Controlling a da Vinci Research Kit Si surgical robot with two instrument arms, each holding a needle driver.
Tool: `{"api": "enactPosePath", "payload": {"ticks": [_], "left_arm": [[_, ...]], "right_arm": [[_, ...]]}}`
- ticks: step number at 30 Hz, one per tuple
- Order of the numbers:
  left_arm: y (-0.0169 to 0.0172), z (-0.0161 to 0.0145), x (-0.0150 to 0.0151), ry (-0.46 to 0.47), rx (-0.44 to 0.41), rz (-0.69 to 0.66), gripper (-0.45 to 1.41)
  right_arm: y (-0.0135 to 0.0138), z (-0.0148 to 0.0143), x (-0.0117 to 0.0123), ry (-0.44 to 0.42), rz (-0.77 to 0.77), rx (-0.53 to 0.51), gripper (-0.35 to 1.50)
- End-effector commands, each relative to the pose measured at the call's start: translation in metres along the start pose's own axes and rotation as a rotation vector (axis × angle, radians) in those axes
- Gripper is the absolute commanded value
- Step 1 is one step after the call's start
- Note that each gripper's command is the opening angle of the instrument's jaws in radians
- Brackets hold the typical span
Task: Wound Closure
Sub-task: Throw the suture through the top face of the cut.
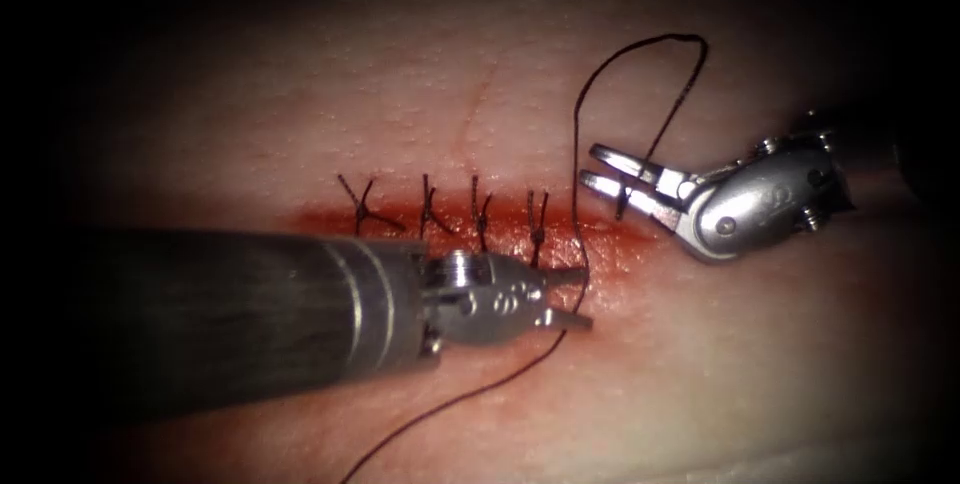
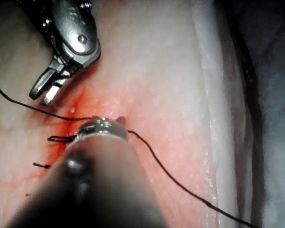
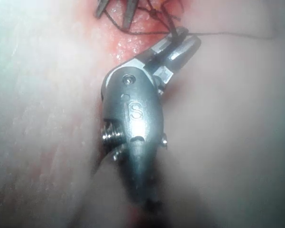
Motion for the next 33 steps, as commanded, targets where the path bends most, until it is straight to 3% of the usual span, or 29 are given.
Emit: {"api": "enactPosePath", "payload": {"ticks": [1, 11, 21, 28, 33], "left_arm": [[-0.0002, 0.0010, -0.0003, -0.015, -0.008, -0.008, 0.10], [0.0001, 0.0009, -0.0011, -0.041, -0.027, -0.013, 0.12], [0.0004, 0.0009, -0.0014, -0.061, -0.039, -0.011, 0.14], [0.0004, 0.0011, -0.0015, -0.064, -0.044, -0.009, 0.15], [0.0005, 0.0011, -0.0015, -0.067, -0.045, -0.009, 0.15]], "right_arm": [[0.0000, 0.0008, -0.0006, 0.004, 0.030, 0.013, -0.35], [0.0036, 0.0025, -0.0001, -0.037, 0.297, 0.049, -0.35], [0.0069, 0.0048, -0.0007, -0.143, 0.641, 0.046, -0.35], [0.0077, 0.0051, -0.0011, -0.140, 0.530, -0.040, -0.35], [0.0079, 0.0052, -0.0013, -0.194, 0.801, -0.046, -0.35]]}}
